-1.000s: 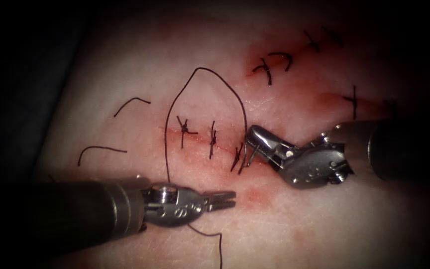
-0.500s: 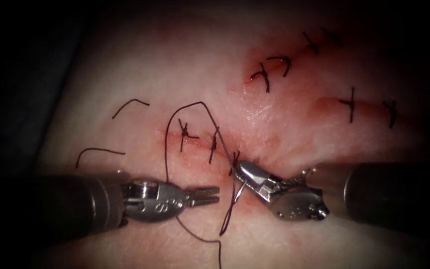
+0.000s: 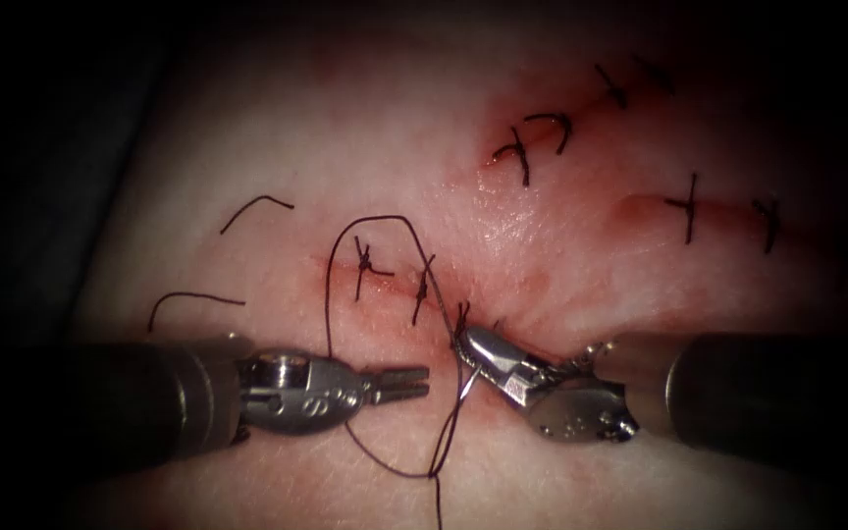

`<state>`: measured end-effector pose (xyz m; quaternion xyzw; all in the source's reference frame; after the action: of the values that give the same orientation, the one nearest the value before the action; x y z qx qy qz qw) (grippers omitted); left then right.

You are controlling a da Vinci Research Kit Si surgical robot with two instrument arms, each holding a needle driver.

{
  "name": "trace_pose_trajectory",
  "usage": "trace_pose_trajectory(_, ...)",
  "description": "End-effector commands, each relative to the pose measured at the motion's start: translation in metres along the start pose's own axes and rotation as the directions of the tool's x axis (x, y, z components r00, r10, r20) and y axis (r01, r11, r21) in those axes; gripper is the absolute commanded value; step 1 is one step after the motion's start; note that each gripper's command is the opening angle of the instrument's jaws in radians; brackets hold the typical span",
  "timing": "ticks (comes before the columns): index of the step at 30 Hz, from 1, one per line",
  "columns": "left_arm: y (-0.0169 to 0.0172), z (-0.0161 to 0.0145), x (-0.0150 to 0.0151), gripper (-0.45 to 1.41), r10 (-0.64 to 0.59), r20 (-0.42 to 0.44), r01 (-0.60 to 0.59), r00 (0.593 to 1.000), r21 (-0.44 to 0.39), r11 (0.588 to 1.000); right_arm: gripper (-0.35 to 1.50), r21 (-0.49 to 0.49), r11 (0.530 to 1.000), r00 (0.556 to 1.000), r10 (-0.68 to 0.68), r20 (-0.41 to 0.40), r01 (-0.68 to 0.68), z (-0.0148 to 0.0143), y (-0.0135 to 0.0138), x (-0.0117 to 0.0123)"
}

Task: Wound Closure
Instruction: Throw the needle through the skin above the incision.

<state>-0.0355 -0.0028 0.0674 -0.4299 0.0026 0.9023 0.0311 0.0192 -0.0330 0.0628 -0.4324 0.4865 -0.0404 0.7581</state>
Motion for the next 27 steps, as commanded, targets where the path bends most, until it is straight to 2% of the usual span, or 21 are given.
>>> trace_pose_trajectory(1, 0.0003, 0.0009, -0.0002, -0.28, 0.0, -0.001, 0.0, 1.0, -0.001, 1.0, -0.35, 0.007, 1.0, 1.0, 0.013, 0.0, -0.013, 0.0003, -0.0017, 0.0002)
trace_pose_trajectory(5, 0.0003, 0.001, -0.0001, -0.3, 0.0, 0.0, 0.0, 1.0, 0.0, 1.0, -0.35, 0.016, 1.0, 1.0, 0.025, 0.008, -0.026, 0.0001, -0.0025, 0.0)
trace_pose_trajectory(22, 0.0002, 0.0015, -0.0002, -0.3, -0.002, 0.002, 0.002, 1.0, 0.003, 1.0, -0.35, 0.031, 0.995, 0.996, 0.089, 0.032, -0.09, 0.0002, -0.0027, -0.0009)
trace_pose_trajectory(27, 0.0001, 0.0018, -0.0001, -0.3, -0.003, 0.003, 0.003, 1.0, 0.005, 1.0, -0.35, 0.037, 0.988, 0.988, 0.151, 0.039, -0.152, 0.0003, -0.0016, -0.0008)
